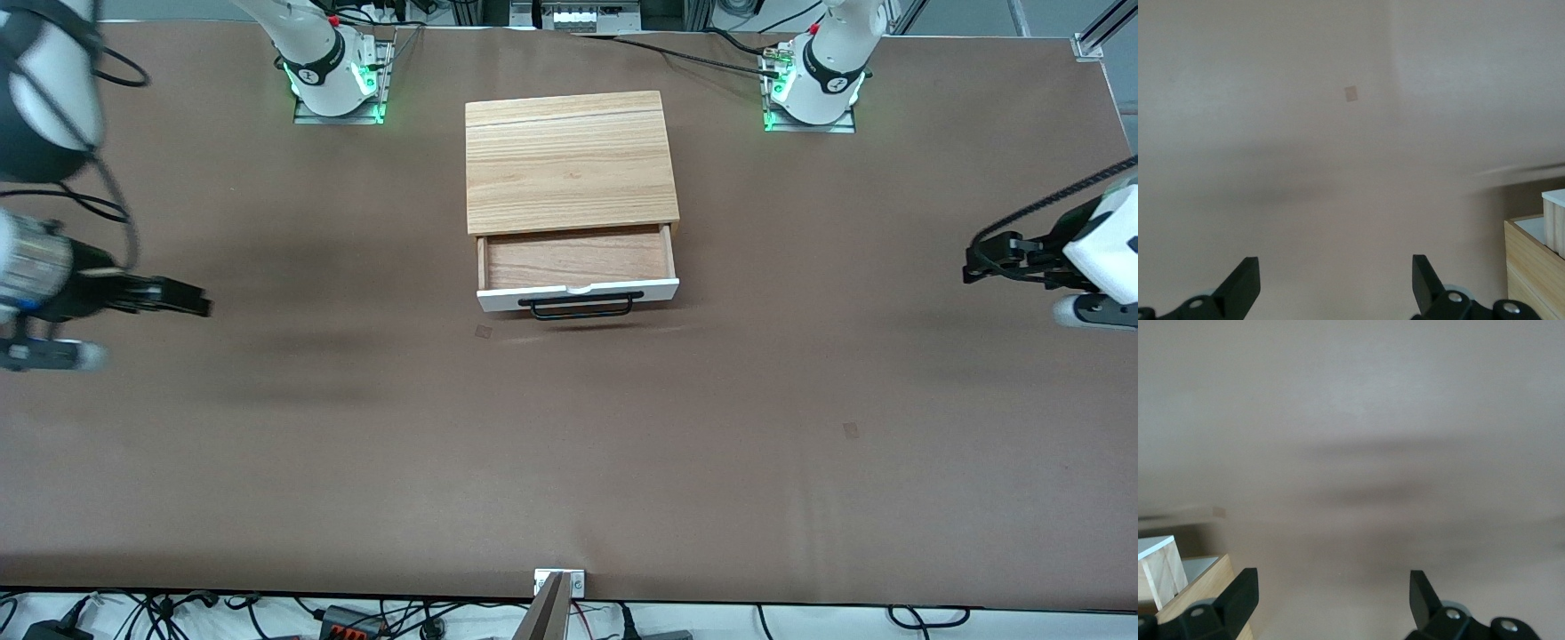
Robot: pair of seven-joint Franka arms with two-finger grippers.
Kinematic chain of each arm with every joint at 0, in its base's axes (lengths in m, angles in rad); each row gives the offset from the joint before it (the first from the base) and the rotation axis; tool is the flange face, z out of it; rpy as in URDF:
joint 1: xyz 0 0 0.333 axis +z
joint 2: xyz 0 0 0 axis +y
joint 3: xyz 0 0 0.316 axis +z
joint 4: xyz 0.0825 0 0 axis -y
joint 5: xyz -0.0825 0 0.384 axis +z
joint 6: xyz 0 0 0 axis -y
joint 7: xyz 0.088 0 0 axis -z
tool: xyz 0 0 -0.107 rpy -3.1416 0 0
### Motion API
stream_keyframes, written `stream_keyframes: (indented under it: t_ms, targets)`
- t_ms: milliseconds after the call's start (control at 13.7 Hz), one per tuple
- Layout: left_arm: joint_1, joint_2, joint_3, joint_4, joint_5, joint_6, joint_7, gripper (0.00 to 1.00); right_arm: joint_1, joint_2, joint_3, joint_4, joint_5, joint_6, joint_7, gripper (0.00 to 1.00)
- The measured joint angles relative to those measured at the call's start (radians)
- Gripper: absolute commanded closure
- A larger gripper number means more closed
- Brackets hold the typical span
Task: Pull top drawer with both arms simultaneously
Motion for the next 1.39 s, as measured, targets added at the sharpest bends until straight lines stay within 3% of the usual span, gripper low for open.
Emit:
stream_keyframes:
  t_ms: [220,512,805,1024,1098,1171,1317,1390]
  targets:
    - [0.021,0.0,0.0,0.001,0.0,0.0,0.0,0.0,-0.086,-0.043,0.035,-0.036,-0.025,0.017,-0.019,0.0]
    - [0.022,-0.002,-0.002,0.007,0.0,-0.006,0.0,0.0,-0.087,-0.134,0.082,-0.166,-0.114,0.098,-0.041,0.0]
    - [0.03,-0.027,-0.002,0.008,0.0,-0.03,-0.001,0.0,-0.088,-0.202,0.089,-0.278,-0.125,0.127,-0.051,0.0]
    - [0.038,-0.04,0.008,-0.002,-0.007,-0.034,-0.001,0.0,-0.087,-0.292,0.093,-0.431,-0.125,0.202,-0.052,0.0]
    - [0.026,-0.053,0.035,-0.017,-0.021,-0.034,-0.001,0.0,-0.085,-0.323,0.097,-0.473,-0.125,0.212,-0.052,0.0]
    - [-0.023,-0.076,0.107,-0.039,-0.057,-0.033,-0.001,0.0,-0.082,-0.349,0.1,-0.503,-0.125,0.217,-0.052,0.0]
    - [-0.182,-0.126,0.311,-0.083,-0.128,-0.026,0.0,0.0,-0.078,-0.376,0.102,-0.535,-0.125,0.233,-0.052,0.0]
    - [-0.235,-0.146,0.373,-0.098,-0.14,-0.024,0.0,0.0,-0.078,-0.379,0.102,-0.542,-0.125,0.237,-0.053,0.0]
